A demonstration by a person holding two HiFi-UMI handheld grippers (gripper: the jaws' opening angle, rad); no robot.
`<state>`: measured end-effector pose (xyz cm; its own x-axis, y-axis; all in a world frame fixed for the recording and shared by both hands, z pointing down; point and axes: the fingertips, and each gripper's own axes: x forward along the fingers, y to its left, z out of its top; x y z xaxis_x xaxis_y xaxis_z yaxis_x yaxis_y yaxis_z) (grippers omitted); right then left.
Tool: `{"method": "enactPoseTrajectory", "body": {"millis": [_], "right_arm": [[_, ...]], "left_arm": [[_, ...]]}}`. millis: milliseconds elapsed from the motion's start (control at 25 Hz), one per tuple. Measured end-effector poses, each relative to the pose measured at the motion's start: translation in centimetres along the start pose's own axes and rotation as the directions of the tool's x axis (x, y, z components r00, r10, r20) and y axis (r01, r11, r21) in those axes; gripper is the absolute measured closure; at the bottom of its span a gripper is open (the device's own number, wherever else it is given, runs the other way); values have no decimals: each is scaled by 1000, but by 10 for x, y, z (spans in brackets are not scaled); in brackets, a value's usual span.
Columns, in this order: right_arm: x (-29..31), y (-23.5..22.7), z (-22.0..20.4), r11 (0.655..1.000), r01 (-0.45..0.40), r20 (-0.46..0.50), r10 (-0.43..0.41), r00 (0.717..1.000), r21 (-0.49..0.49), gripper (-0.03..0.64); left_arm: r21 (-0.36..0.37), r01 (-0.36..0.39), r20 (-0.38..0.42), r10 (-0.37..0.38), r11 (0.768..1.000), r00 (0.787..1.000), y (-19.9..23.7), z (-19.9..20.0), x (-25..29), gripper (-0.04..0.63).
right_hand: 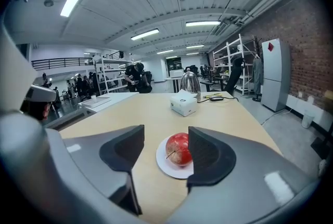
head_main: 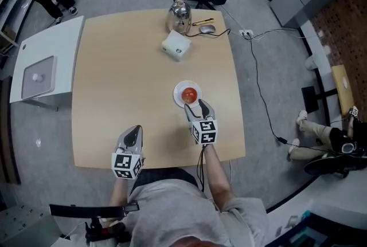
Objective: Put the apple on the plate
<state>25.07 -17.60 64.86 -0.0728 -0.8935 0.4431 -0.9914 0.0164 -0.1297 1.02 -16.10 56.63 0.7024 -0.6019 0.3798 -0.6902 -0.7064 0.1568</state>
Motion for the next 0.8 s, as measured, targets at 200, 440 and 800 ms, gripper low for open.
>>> {"method": "enactPoseTrajectory", "body": {"millis": [200,440,800], "right_arm": [[-3,11,6,1000,-16,26,16,1000,-9,368],[-13,37,20,998,-49,71,51,996,-30,387],[-28,79,37,993,-107,126,112,986,-45,428]], "left_arm": [[3,-13,29,13,1000,999,4,-1,-4,575],[2,-47,71,47,999,996,19,4,-17,575],[-5,-82,122,82,997,989,33,13,-40,575]]}}
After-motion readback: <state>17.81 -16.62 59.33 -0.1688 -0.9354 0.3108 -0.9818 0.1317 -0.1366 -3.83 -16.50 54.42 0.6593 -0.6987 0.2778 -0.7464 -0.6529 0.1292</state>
